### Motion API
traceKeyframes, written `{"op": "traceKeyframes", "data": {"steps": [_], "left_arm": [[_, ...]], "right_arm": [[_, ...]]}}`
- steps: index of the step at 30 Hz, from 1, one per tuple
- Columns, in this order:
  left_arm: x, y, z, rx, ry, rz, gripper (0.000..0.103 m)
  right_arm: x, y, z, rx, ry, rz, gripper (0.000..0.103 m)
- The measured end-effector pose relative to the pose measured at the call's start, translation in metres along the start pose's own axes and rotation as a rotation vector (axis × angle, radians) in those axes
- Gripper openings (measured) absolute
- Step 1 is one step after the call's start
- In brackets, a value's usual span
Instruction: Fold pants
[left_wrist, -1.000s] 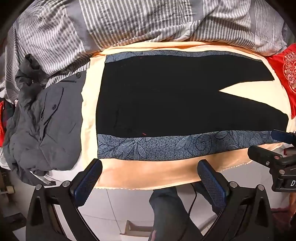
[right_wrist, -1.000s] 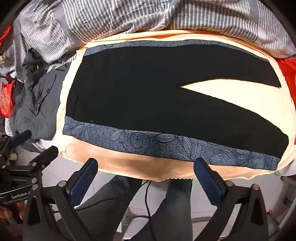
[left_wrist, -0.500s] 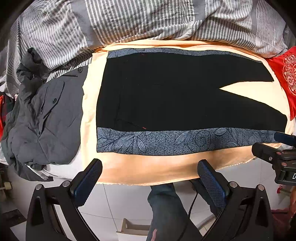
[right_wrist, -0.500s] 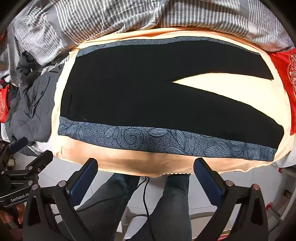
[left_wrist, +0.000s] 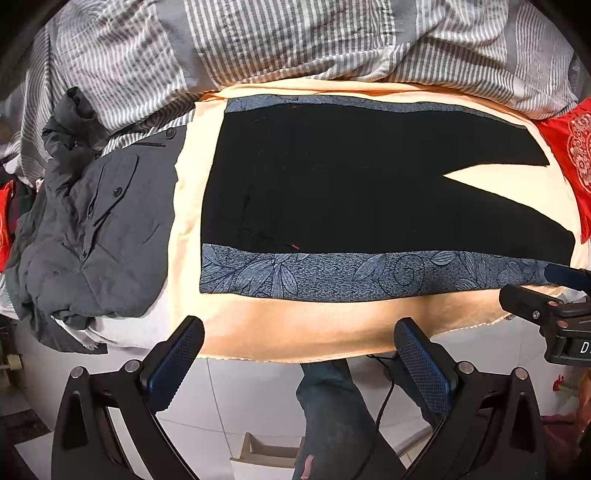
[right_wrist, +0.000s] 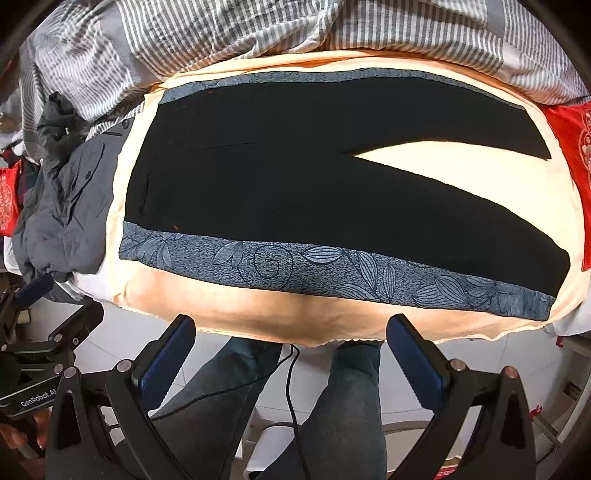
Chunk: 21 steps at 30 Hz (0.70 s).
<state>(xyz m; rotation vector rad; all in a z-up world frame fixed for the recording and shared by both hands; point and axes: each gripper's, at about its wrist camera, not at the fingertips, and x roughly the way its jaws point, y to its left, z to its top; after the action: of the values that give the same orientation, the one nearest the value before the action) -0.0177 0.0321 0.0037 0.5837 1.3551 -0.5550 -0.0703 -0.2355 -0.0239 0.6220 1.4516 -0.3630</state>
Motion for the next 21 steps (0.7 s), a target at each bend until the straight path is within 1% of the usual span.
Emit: {"op": "traceKeyframes", "data": {"steps": [14,21], "left_arm": [[-0.006,-0.007,-0.002,-0.021,-0.018,0.017,0.103],[-0.003,-0.015,-0.003,-0.037,-0.001,0.039,0.103]], "right_arm": [[-0.003,-0.005,0.002,-0.023,-0.005,-0.001,0.103],[-0.001,-0.015,0.005,-0.030,0.002,0.009,0.103]]}}
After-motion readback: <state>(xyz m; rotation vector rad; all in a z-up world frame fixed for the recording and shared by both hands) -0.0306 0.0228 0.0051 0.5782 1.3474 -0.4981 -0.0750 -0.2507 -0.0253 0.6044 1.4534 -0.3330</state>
